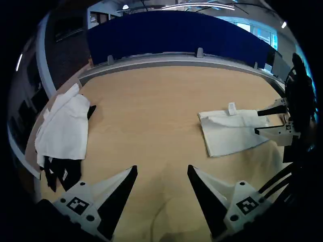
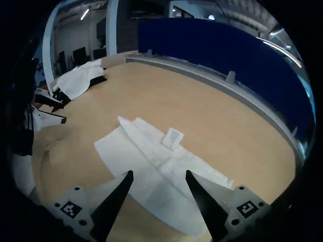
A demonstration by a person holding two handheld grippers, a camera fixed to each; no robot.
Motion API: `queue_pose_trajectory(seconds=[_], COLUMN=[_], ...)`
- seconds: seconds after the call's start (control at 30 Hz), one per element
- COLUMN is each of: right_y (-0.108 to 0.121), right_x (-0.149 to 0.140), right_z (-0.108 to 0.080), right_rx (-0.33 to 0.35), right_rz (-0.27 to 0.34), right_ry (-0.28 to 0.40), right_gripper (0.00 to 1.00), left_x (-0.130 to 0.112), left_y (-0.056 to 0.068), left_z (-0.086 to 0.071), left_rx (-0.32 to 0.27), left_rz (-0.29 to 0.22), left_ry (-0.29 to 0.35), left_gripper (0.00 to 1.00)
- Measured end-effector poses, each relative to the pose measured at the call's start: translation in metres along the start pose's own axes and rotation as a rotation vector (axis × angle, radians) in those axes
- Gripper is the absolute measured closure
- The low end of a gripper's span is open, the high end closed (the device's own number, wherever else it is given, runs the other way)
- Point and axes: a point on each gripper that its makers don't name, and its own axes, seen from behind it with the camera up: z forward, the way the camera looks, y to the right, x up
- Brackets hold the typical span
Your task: Fold towel
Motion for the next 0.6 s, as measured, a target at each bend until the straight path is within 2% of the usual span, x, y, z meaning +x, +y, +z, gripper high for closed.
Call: queue_pose_trajectory(seconds=[0.3,0.6], right_y=[-0.016,-0.023], right_x=[0.0,-0.012], right_z=[0.008,0.015], right_rx=[0.024,0.045], right_rz=[-0.017,-0.017], right_ry=[-0.013,-0.041], right_gripper=[0.0,0.0], left_x=[-0.012,-0.018], left_y=[-0.01,-0.008], left_z=[-0.008,-0.014], left_rx=[0.019,0.018], left_rz=[-0.027,-0.02], left_ry=[0.0,0.002], left_gripper=[0.08,0.08])
